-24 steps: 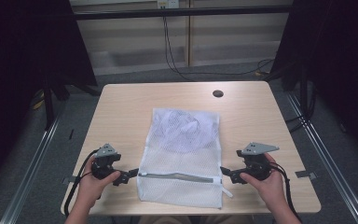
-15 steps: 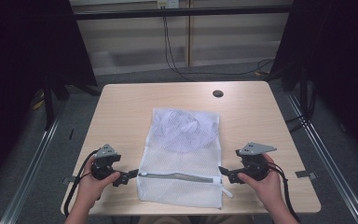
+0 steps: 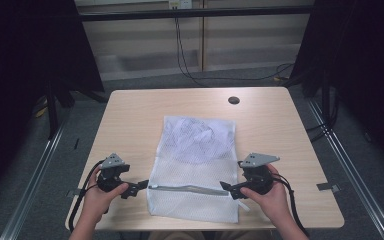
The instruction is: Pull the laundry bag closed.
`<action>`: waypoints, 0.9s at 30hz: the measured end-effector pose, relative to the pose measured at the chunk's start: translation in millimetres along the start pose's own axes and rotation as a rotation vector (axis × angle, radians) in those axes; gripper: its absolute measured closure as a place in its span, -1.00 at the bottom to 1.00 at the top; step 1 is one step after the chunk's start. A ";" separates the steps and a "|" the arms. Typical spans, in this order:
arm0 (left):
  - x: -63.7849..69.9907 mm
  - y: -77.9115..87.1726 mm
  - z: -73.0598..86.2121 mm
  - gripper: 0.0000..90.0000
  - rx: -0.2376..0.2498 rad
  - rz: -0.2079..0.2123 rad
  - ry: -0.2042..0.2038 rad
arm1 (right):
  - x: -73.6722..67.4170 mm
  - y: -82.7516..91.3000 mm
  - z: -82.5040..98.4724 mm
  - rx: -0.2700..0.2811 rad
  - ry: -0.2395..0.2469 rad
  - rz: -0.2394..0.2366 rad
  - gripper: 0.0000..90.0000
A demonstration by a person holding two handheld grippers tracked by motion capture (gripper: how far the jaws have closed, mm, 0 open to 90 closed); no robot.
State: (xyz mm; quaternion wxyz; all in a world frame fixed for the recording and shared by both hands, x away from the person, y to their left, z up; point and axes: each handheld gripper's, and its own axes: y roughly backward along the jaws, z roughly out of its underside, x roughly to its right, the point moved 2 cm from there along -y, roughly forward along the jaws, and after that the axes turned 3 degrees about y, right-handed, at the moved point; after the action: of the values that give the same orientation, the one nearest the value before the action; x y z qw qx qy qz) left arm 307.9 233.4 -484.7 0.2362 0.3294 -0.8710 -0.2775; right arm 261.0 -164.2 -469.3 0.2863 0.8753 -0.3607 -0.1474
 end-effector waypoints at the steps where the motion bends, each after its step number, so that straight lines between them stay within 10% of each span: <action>1: 0.8 -1.3 0.4 -1.00 -0.007 0.009 0.003 | -1.9 -1.4 -1.0 0.001 0.003 -0.006 -0.87; 27: -1.4 2.4 1.7 -1.00 -0.010 0.003 -0.002 | -43.6 -52.0 -38.2 0.016 -0.023 -0.152 -0.83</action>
State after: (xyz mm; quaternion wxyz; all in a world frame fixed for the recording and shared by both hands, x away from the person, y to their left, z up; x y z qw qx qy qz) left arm 306.8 236.4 -484.8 0.2373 0.3268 -0.8703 -0.2819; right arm 276.9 -87.9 -468.4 0.2630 0.9007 -0.2977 -0.1759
